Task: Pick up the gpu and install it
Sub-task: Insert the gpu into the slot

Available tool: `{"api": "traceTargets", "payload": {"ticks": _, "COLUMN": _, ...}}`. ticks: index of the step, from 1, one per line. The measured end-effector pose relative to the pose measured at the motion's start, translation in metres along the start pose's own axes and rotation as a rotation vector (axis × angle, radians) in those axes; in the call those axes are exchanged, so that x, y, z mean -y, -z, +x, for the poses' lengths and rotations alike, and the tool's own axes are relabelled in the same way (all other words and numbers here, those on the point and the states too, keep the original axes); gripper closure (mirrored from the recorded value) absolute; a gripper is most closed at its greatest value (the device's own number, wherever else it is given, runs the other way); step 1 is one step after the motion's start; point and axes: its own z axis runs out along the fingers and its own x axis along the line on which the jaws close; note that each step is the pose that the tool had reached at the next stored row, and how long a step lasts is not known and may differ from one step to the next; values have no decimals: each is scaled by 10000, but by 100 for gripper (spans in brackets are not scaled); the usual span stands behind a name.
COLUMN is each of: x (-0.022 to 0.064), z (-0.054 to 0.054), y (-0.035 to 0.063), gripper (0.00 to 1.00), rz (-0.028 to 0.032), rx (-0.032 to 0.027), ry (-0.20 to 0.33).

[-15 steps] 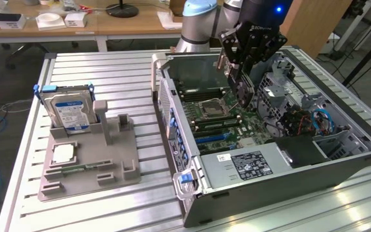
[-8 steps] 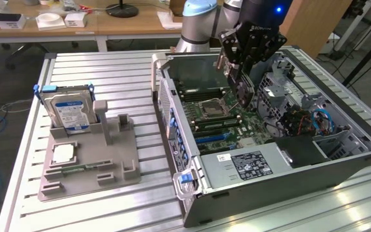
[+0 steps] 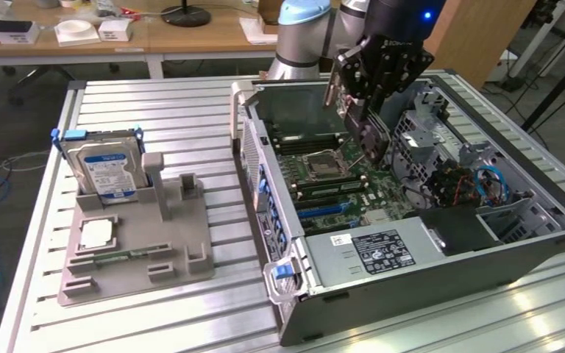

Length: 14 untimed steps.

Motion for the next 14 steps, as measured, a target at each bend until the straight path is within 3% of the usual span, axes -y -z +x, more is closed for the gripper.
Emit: {"api": "traceTargets", "payload": {"ticks": 14, "x": 2, "z": -21, "y": -12, "gripper": 74, "rz": -34, "rx": -55, "ry": 1580}}
